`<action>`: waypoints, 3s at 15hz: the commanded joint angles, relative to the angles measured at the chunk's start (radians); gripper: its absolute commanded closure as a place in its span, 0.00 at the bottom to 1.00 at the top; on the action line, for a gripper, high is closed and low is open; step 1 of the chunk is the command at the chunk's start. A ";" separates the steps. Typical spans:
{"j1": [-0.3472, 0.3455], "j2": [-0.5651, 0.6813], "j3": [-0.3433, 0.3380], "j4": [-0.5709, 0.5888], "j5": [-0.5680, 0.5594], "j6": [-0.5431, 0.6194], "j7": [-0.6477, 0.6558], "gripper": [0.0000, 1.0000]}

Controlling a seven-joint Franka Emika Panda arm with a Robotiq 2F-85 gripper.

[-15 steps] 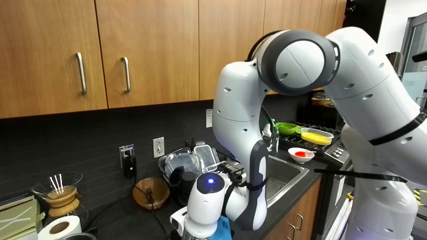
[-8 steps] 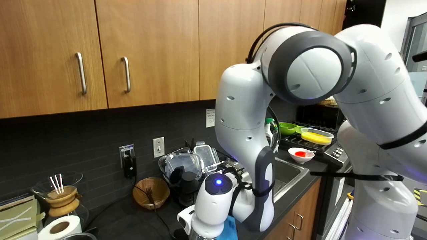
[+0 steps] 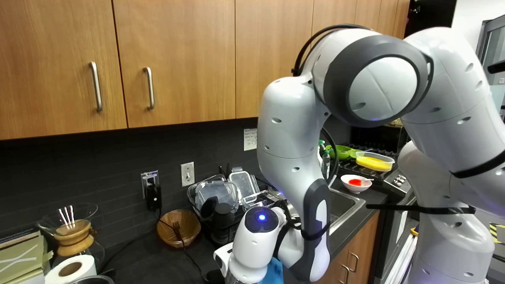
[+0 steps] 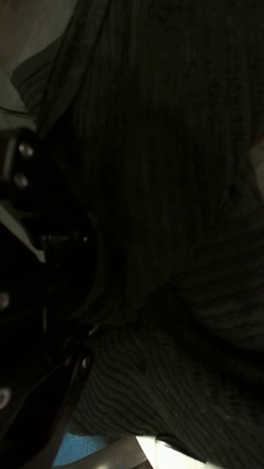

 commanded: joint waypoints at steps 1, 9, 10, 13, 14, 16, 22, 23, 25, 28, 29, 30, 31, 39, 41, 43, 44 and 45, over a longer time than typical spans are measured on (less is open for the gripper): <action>0.014 0.029 0.010 -0.031 0.074 0.000 -0.025 0.98; -0.022 0.027 -0.011 -0.023 0.004 -0.027 -0.074 0.98; -0.024 0.020 -0.024 -0.025 -0.009 -0.027 -0.087 0.98; -0.031 0.006 -0.060 -0.031 -0.044 -0.041 -0.107 0.98; -0.031 0.001 -0.073 -0.033 -0.052 -0.047 -0.115 0.98; -0.031 0.006 -0.095 -0.035 -0.064 -0.048 -0.123 0.98; -0.003 0.038 -0.149 -0.054 -0.035 -0.009 -0.127 0.98; 0.004 0.046 -0.158 -0.058 -0.027 0.005 -0.124 0.98; -0.019 0.027 -0.133 -0.058 -0.008 -0.012 -0.137 0.98; -0.031 0.028 -0.118 -0.055 0.022 -0.011 -0.141 0.98; -0.029 0.030 -0.118 -0.053 0.031 -0.011 -0.142 0.98; -0.028 0.030 -0.119 -0.055 0.035 -0.011 -0.143 0.98; -0.026 0.031 -0.119 -0.054 0.038 -0.011 -0.142 0.98; -0.019 0.020 -0.128 -0.053 0.023 -0.013 -0.119 0.77; -0.019 0.020 -0.131 -0.053 0.023 -0.013 -0.120 0.68; -0.019 0.020 -0.131 -0.053 0.023 -0.014 -0.120 0.68; -0.019 0.020 -0.131 -0.053 0.023 -0.013 -0.120 0.68; -0.019 0.020 -0.131 -0.053 0.023 -0.013 -0.120 0.68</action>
